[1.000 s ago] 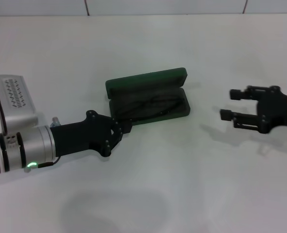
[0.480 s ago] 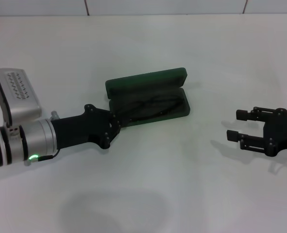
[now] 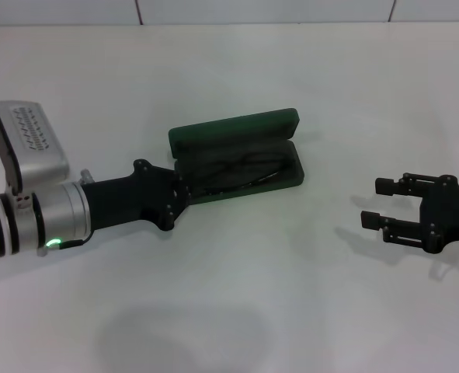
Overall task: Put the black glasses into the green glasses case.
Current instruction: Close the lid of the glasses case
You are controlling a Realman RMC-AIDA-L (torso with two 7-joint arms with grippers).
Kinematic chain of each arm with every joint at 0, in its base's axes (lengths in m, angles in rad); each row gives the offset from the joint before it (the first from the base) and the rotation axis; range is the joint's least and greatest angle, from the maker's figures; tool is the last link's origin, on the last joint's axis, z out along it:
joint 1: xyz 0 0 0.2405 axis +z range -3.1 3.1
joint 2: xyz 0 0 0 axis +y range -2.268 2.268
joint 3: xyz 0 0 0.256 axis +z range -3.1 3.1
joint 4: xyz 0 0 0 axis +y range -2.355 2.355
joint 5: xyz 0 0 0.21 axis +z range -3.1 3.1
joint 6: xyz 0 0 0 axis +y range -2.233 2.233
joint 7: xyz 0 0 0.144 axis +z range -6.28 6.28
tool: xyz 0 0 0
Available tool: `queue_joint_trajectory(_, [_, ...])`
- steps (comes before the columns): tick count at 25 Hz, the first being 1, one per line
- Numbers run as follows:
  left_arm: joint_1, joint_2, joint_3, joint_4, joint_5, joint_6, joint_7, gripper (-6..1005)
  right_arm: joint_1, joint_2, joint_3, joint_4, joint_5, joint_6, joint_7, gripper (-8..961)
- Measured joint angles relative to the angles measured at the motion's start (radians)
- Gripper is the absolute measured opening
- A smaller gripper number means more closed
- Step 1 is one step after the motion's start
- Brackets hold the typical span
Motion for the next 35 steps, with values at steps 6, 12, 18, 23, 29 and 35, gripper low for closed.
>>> queue_joint_trajectory(6, [-0.007, 0.006, -0.001, 0.001, 0.001, -0.015, 0.000, 35, 0.000, 0.000, 0.002, 0.000, 0.000, -0.003, 0.000, 629])
queue_joint_trajectory(12, [-0.014, 0.007, -0.001, 0.002, -0.003, -0.029, 0.001, 35, 0.000, 0.002, 0.003, -0.001, 0.001, -0.003, 0.000, 629])
queue_joint_trajectory(18, [-0.019, 0.006, -0.001, 0.002, -0.005, -0.029, 0.003, 36, 0.000, 0.002, 0.004, -0.001, 0.005, -0.007, 0.000, 629])
queue_joint_trajectory(23, [-0.020, 0.005, -0.003, 0.004, -0.008, -0.029, 0.005, 36, 0.000, 0.002, 0.008, -0.001, 0.008, -0.011, 0.000, 629])
queue_joint_trajectory(29, [-0.031, 0.005, -0.028, 0.004, -0.008, -0.029, 0.007, 37, 0.002, 0.002, 0.009, -0.001, 0.009, -0.011, 0.000, 629])
queue_joint_trajectory(35, [-0.028, 0.005, -0.028, 0.004, -0.008, -0.021, 0.006, 37, 0.003, 0.002, 0.009, -0.001, 0.009, -0.011, 0.000, 630])
